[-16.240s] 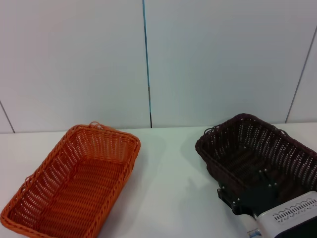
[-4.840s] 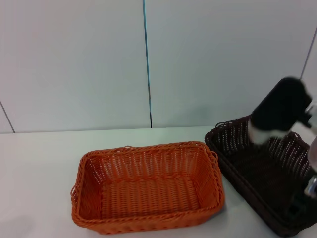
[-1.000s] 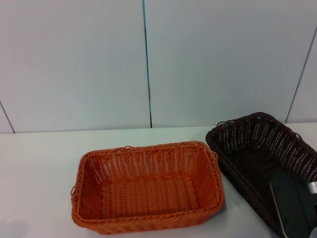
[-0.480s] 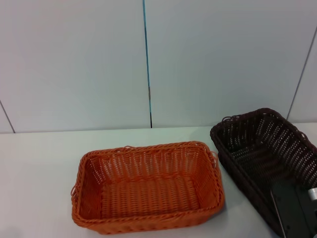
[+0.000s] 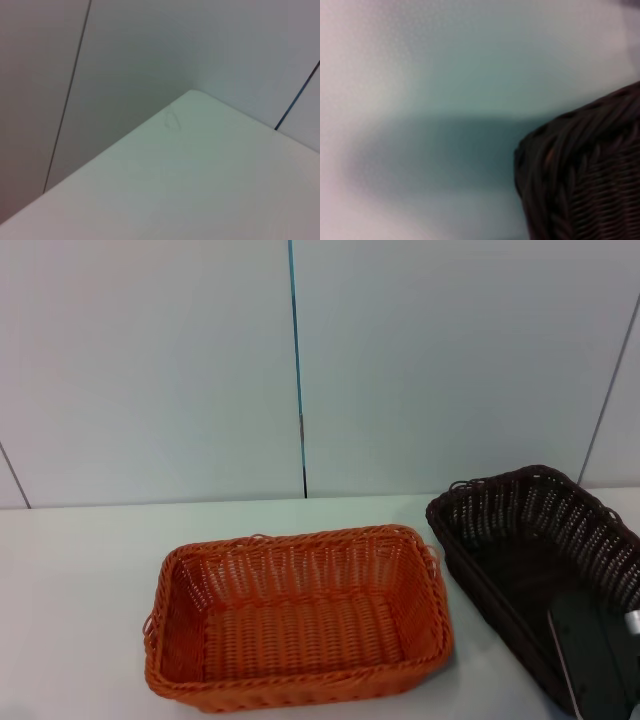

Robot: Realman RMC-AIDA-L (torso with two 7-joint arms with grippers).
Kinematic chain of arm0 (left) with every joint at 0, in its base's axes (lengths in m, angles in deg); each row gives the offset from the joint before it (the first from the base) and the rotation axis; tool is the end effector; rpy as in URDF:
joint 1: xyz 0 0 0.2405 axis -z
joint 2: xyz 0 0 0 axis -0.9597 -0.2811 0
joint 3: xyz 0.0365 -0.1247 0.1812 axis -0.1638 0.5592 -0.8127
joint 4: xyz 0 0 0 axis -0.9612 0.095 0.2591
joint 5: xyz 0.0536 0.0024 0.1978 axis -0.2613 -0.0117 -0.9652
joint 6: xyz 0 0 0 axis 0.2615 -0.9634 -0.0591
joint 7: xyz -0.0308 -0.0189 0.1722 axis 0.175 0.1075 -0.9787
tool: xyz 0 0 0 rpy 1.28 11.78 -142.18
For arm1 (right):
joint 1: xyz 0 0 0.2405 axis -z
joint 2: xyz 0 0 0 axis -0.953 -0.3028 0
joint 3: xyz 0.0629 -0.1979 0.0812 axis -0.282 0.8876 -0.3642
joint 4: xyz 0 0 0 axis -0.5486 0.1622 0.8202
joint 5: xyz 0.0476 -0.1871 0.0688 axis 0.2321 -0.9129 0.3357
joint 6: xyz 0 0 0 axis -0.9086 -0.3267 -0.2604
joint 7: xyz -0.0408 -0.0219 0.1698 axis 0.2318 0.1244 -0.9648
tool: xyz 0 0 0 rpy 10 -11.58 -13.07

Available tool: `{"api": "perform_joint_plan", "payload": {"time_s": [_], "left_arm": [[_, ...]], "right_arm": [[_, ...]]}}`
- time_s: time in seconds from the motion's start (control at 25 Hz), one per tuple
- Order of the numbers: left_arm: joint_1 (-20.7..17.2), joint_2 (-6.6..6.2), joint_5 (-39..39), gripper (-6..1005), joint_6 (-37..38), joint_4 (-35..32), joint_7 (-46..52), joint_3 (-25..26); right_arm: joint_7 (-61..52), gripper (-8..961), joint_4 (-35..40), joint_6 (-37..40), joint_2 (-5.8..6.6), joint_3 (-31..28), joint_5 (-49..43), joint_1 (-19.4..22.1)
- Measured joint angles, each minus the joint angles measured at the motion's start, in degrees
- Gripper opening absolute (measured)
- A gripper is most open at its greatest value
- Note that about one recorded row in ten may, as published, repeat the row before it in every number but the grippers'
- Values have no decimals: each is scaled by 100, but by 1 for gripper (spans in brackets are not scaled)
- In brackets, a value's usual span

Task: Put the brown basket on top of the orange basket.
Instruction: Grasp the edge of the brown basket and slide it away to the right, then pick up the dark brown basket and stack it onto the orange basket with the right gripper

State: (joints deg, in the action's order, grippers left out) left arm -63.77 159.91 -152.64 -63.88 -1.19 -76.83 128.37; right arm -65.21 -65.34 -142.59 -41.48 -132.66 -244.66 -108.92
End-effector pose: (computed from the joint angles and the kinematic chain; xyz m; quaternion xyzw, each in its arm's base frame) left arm -0.4533 0.2642 0.0697 -0.4963 -0.5922 -0.2256 0.5934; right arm 0.2375 0.3659 -0.0050 -0.0949 0.8555 0.1713 0.4794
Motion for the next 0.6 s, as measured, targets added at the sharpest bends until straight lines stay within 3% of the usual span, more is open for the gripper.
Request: {"api": "perform_joint_plan", "payload": {"time_s": [0.28, 0.6], "left_arm": [[20, -12, 1, 893, -49, -2, 11, 110], [6, -25, 212, 882, -209, -1, 26, 171]], "right_arm": [[13, 156, -644, -523, 87, -164, -8, 19], [201, 151, -1702, -1475, 400, -338, -17, -14]]}}
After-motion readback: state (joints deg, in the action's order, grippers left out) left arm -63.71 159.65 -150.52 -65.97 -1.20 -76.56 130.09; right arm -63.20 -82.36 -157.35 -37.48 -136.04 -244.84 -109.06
